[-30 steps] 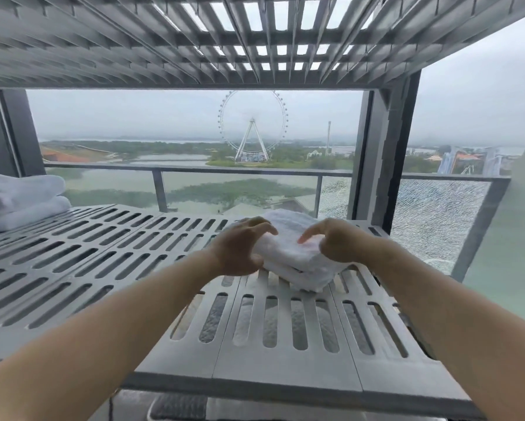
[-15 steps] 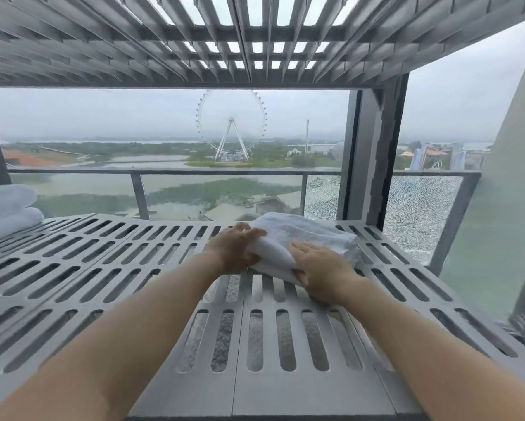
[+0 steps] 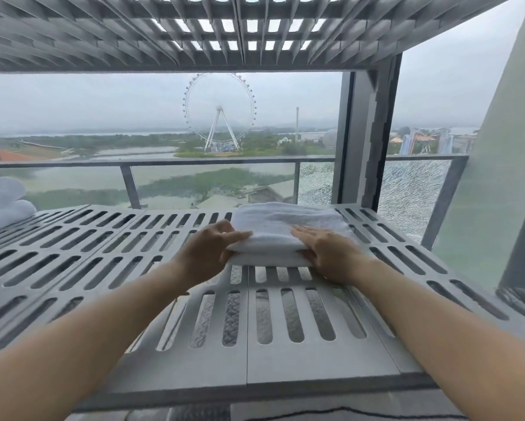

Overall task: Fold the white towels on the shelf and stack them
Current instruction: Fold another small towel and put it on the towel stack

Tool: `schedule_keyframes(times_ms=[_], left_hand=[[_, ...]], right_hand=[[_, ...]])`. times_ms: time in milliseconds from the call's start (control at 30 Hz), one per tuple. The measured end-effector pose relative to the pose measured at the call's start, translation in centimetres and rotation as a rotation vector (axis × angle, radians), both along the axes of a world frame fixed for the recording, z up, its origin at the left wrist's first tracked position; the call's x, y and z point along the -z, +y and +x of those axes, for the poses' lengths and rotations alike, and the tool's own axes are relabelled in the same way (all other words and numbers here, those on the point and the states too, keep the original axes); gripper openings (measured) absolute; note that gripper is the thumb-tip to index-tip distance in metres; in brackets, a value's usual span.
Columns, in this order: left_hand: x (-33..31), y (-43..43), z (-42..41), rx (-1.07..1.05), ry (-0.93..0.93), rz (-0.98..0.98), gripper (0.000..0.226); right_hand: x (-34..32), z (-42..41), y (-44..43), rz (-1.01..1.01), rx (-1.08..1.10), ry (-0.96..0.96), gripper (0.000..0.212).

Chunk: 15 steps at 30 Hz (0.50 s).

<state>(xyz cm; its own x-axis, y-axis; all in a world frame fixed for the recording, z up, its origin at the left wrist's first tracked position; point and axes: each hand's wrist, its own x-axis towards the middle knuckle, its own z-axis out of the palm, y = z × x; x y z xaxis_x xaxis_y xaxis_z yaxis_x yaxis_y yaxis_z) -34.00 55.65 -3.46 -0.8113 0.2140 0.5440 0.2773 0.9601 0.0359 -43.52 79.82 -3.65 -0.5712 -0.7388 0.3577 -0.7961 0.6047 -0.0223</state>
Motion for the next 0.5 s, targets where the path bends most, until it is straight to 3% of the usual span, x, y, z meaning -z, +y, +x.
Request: schedule_keyframes(times_ms=[233,400,500], left_hand=[[0.2,1.3,1.3,-0.002,0.021,-0.047,0.049],[0.0,2.1,1.7,-0.096,-0.015,0.003,0.048],[-0.3,2.2,2.0,-0.108,-0.028,-0.018,0.049]], right_hand=[[-0.6,-0.7,0.9,0.108,-0.014,-0.019,0.054],[-1.4,2.3,-3.0,0.195,0.021,0.052,0.087],[-1.5,3.1,-5.6,0.18,0.032,0.085,0.073]])
